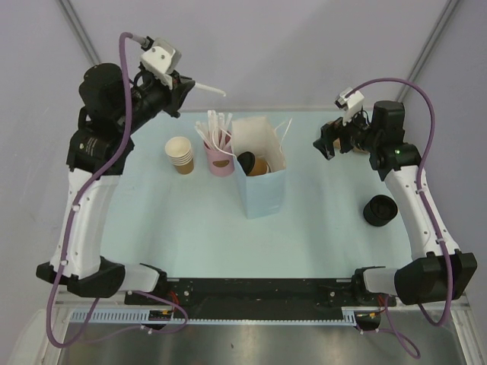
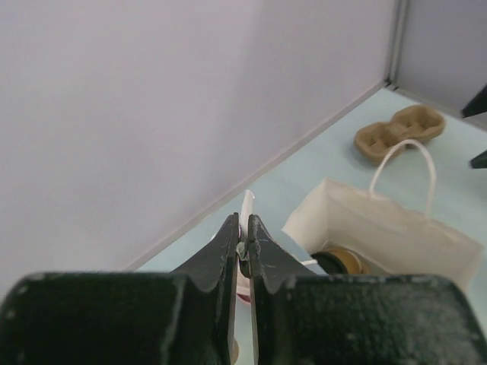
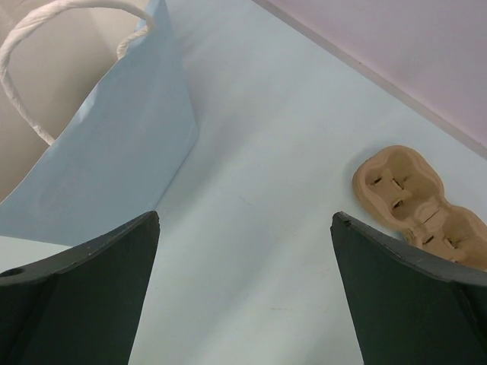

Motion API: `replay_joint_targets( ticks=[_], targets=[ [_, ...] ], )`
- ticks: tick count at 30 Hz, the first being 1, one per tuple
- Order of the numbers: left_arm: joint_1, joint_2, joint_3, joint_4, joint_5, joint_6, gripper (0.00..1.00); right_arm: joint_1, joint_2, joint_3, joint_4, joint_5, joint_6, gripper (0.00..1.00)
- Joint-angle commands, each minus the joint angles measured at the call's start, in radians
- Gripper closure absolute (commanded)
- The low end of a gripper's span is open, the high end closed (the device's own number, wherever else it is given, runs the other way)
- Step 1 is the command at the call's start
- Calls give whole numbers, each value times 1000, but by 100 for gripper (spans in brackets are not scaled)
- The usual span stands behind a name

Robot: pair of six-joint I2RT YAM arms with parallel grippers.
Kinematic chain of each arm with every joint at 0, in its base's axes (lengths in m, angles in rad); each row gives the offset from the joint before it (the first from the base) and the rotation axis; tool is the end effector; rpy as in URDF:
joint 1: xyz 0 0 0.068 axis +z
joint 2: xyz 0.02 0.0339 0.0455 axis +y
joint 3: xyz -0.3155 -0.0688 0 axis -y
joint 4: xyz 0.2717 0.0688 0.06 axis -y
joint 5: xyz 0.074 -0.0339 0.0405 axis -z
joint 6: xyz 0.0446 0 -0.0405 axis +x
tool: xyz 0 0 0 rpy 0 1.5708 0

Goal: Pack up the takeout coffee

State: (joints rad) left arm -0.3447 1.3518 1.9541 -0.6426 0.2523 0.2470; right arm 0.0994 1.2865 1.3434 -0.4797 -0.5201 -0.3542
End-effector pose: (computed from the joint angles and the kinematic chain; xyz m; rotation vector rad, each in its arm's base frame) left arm 0.2395 -0.0978 0.6201 0.6550 1.4783 -0.2786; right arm 0.2984 0.0520 0.4454 -0.7546 1.7989 0.3494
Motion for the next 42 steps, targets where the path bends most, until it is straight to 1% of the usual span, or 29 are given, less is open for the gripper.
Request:
replay_joint_targets(
  ticks=[1,3,6,8,9,10,11,12,16,18,19,20,23,26,31,36,42],
  targets=[
    [-58,-10,92,-63,122,-15,88,-4,-1,0,38,5,-12,0],
    [-88,6,133,-95,125,11,89,-6,0,0,39,8,-11,0],
    [-161,35,193,-158,111,72,89,-12,0,-1,46,17,-5,0],
    [-235,49,235,-190,72,124,89,-13,4,-1,47,23,-3,0],
    [-263,62,246,-225,27,141,89,-15,4,-1,49,28,-2,0],
    [-311,73,259,-241,4,159,89,-15,5,-1,50,28,0,0],
    [-336,79,276,-256,-17,188,89,-15,7,-1,49,31,0,0],
    [-385,86,282,-287,-65,202,89,-15,8,-1,50,32,0,0],
    [-487,127,282,-344,-172,261,89,-15,10,-1,52,37,1,0],
    [-529,138,267,-367,-206,267,90,-15,10,-1,52,37,1,0],
    [-542,145,255,-368,-247,270,91,-15,10,-1,50,37,0,0],
    [-551,147,249,-377,-249,270,92,-15,10,-1,50,37,1,0],
    [-567,150,230,-371,-326,264,92,-15,14,-1,50,37,0,0],
    [-573,162,212,-382,-358,264,92,-15,19,-1,49,34,0,0],
    [-600,182,151,-407,-340,265,92,-12,22,-1,49,35,-2,0],
    [-617,182,45,-358,-285,252,92,-12,25,-1,47,37,-3,0],
    [-623,201,-12,-333,-300,255,92,-13,31,-1,46,34,-3,0]
  ],
)
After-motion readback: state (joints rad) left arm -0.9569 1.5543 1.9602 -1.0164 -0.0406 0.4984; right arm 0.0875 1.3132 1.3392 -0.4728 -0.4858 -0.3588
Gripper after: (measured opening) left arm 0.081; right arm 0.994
